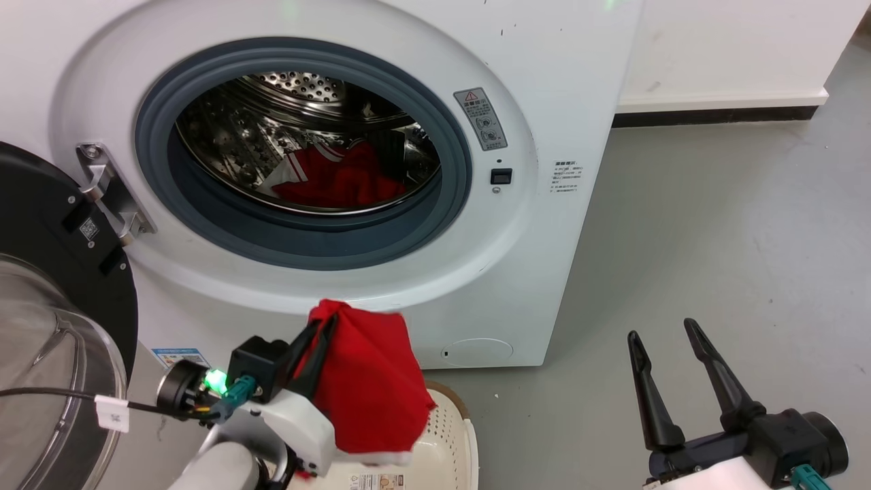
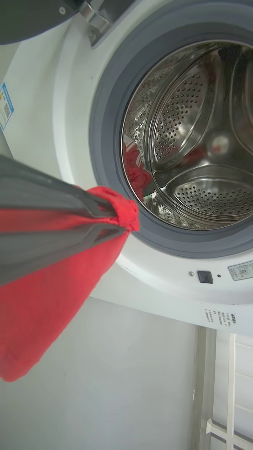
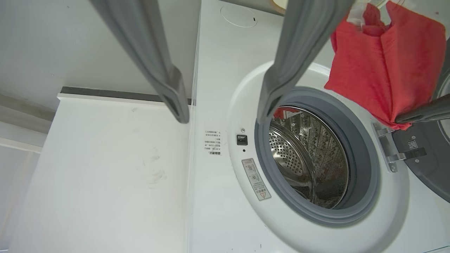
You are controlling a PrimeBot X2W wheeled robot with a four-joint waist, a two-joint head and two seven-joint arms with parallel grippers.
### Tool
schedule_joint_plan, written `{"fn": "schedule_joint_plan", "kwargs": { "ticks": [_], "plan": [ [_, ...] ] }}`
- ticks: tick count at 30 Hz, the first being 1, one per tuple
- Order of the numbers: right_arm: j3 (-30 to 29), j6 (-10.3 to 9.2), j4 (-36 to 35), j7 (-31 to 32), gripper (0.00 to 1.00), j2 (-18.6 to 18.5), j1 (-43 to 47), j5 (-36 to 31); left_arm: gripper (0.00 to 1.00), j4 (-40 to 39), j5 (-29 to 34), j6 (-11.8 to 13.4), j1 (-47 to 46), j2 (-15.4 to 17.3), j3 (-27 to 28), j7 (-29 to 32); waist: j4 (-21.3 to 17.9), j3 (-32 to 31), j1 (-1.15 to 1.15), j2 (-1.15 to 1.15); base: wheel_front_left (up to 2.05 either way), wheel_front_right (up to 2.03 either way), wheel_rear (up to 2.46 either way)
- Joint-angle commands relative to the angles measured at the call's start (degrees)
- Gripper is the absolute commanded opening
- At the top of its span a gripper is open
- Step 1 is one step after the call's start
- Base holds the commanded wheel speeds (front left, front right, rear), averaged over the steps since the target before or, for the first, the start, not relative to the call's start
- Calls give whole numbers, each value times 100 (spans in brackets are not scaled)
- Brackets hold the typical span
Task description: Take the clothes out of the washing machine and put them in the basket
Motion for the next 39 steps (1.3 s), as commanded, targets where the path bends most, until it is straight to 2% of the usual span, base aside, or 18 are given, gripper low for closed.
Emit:
{"fn": "schedule_joint_plan", "kwargs": {
  "ticks": [1, 3, 9, 19, 32, 39],
  "plan": [
    [6, -5, -13, -14, 100, 10, 44, -15, 0, -111, -41, 33, 124, 33, -14, 38, 2, 11, 1, 0, 0, 0, 0],
    [40, -4, -16, -14, 100, 10, 20, -13, 0, -199, -14, 60, 225, 94, -53, 97, -20, 51, 1, 0, 0, 0, 0],
    [60, -4, -34, -14, 100, 10, -167, -45, 0, -216, -147, -33, 320, -85, -171, 115, -108, 332, 1, 0, 0, 0, 0],
    [38, -5, -110, -14, 100, 11, -633, -109, 0, 679, -167, -213, -5, -331, -259, -53, -334, 1118, 1, 0, 0, 0, 0],
    [9, -4, -313, -14, 100, 11, -1342, -43, 0, 2848, -65, -749, -1041, -817, -383, -285, -568, 2546, 1, 0, 0, 0, 0],
    [-84, -4, -431, -14, 100, 11, -1710, 36, 0, 4110, 122, -940, -1812, -1056, -514, -339, -613, 3359, 1, 0, 0, 0, 0]
  ]
}}
